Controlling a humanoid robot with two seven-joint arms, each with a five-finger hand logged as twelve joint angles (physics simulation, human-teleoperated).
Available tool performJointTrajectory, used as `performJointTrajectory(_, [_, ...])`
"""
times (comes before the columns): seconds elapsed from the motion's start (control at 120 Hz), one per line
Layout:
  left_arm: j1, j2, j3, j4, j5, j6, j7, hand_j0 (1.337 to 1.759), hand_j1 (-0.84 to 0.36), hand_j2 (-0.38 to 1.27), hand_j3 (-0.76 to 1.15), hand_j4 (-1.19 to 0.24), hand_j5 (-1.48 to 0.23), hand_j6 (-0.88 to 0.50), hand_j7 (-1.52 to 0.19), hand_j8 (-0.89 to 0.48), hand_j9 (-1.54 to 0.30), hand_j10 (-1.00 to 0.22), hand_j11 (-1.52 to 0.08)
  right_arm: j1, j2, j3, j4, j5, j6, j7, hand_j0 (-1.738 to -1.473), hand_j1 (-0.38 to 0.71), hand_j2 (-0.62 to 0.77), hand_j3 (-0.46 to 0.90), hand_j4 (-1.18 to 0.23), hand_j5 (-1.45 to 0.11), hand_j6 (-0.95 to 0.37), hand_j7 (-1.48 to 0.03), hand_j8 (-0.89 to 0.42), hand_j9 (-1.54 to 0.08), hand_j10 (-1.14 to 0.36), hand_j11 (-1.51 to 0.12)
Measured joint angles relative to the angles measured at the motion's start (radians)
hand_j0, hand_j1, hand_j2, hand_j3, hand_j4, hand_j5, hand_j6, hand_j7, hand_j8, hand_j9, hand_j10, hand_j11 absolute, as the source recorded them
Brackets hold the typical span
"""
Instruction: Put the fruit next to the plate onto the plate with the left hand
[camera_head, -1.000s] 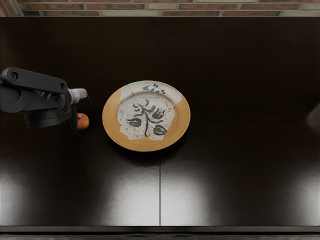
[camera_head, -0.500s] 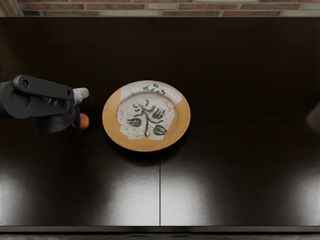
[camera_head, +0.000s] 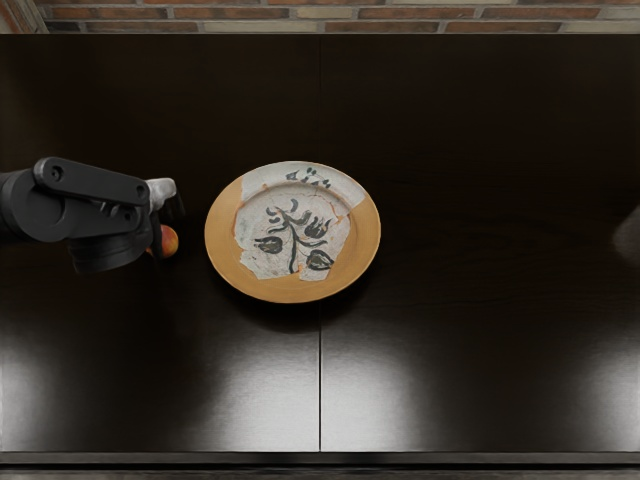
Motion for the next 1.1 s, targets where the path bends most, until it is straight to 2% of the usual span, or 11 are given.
performJointTrajectory(0.175, [0.007, -0.002, 0.0, 0.007, 0.0, 0.0, -0.001, 1.658, -0.27, 0.16, 0.0, -0.52, -0.68, -0.51, -0.68, -0.52, -0.68, -0.52, -0.68, 0.0, 0.0, 0.0, 0.001, 0.0, 0.0, 0.0, -1.658, -0.31, -0.01, 0.0, -0.03, -0.04, -0.03, -0.04, -0.03, -0.04, -0.03, -0.04])
performJointTrajectory(0.533, [0.02, -0.011, -0.001, 0.028, 0.003, 0.001, -0.002, 1.656, -0.31, 0.52, 0.0, -0.67, -0.85, -0.55, -0.86, -0.58, -0.88, -0.66, -0.88, 0.0, 0.0, 0.0, 0.0, 0.0, 0.0, 0.0, -1.658, -0.31, -0.01, 0.0, -0.03, -0.04, -0.03, -0.04, -0.03, -0.04, -0.03, -0.04])
performJointTrajectory(0.608, [0.024, -0.016, -0.001, 0.033, 0.003, 0.0, -0.002, 1.656, -0.3, 0.5, 0.0, -0.69, -0.88, -0.56, -0.88, -0.59, -0.9, -0.68, -0.9, 0.0, 0.0, 0.0, 0.0, 0.0, 0.0, 0.0, -1.658, -0.31, -0.01, 0.0, -0.03, -0.04, -0.03, -0.04, -0.03, -0.04, -0.03, -0.04])
performJointTrajectory(0.633, [0.033, -0.023, -0.001, 0.037, 0.008, 0.002, -0.001, 1.655, -0.27, 0.44, 0.0, -0.7, -0.87, -0.59, -0.89, -0.58, -0.91, -0.68, -0.91, 0.0, 0.0, 0.0, 0.0, 0.0, 0.0, 0.0, -1.658, -0.31, -0.01, 0.0, -0.03, -0.04, -0.03, -0.04, -0.03, -0.04, -0.03, -0.04])
performJointTrajectory(0.642, [0.037, -0.026, -0.001, 0.04, 0.009, 0.003, -0.001, 1.654, -0.23, 0.3, 0.0, -0.71, -0.86, -0.61, -0.89, -0.58, -0.92, -0.68, -0.92, 0.0, 0.0, 0.0, 0.0, 0.0, 0.0, 0.0, -1.658, -0.31, -0.01, 0.0, -0.03, -0.04, -0.03, -0.04, -0.03, -0.04, -0.03, -0.04])
performJointTrajectory(0.683, [0.044, -0.029, -0.002, 0.048, 0.013, 0.001, 0.0, 1.651, -0.24, 0.32, 0.0, -0.71, -0.88, -0.55, -0.91, -0.56, -0.94, -0.68, -0.94, 0.0, 0.0, 0.0, 0.0, 0.0, 0.0, 0.0, -1.658, -0.31, -0.01, 0.0, -0.03, -0.04, -0.03, -0.04, -0.03, -0.04, -0.03, -0.04])
performJointTrajectory(0.692, [0.044, -0.029, -0.002, 0.049, 0.013, 0.0, 0.0, 1.651, -0.27, 0.45, 0.0, -0.71, -0.89, -0.54, -0.91, -0.55, -0.94, -0.68, -0.94, 0.0, 0.0, 0.0, 0.0, 0.0, 0.0, 0.0, -1.658, -0.31, -0.01, 0.0, -0.03, -0.04, -0.03, -0.04, -0.03, -0.04, -0.03, -0.04])
performJointTrajectory(0.775, [0.049, -0.033, -0.002, 0.058, 0.01, -0.001, 0.0, 1.649, -0.28, 0.34, 0.0, -0.73, -0.95, -0.48, -0.97, -0.5, -0.99, -0.71, -0.99, 0.0, 0.0, 0.0, 0.0, 0.0, 0.0, 0.0, -1.658, -0.31, -0.01, 0.0, -0.03, -0.04, -0.03, -0.04, -0.03, -0.04, -0.03, -0.04])
performJointTrajectory(0.858, [0.051, -0.037, -0.003, 0.062, 0.012, 0.0, 0.0, 1.646, -0.28, 0.34, 0.0, -0.79, -1.02, -0.43, -1.04, -0.46, -1.06, -0.75, -1.07, 0.0, 0.0, 0.0, 0.0, 0.0, 0.0, 0.0, -1.658, -0.31, -0.01, 0.0, -0.03, -0.04, -0.03, -0.04, -0.03, -0.04, -0.03, -0.04])
performJointTrajectory(0.975, [0.055, -0.037, -0.004, 0.064, 0.012, 0.001, -0.002, 1.646, -0.26, 0.26, 0.0, -0.79, -1.07, -0.41, -1.1, -0.44, -1.12, -0.79, -1.12, 0.0, 0.0, 0.0, 0.001, 0.0, 0.0, 0.0, -1.658, -0.31, -0.01, 0.0, -0.03, -0.04, -0.03, -0.04, -0.03, -0.04, -0.03, -0.04])
performJointTrajectory(1.1, [0.058, -0.037, -0.006, 0.065, 0.014, 0.002, -0.001, 1.647, -0.27, 0.29, -0.03, -0.79, -1.09, -0.39, -1.13, -0.43, -1.16, -0.81, -1.16, 0.0, 0.0, 0.0, 0.0, 0.0, 0.0, 0.0, -1.658, -0.31, -0.01, 0.0, -0.03, -0.04, -0.03, -0.04, -0.03, -0.04, -0.03, -0.04])
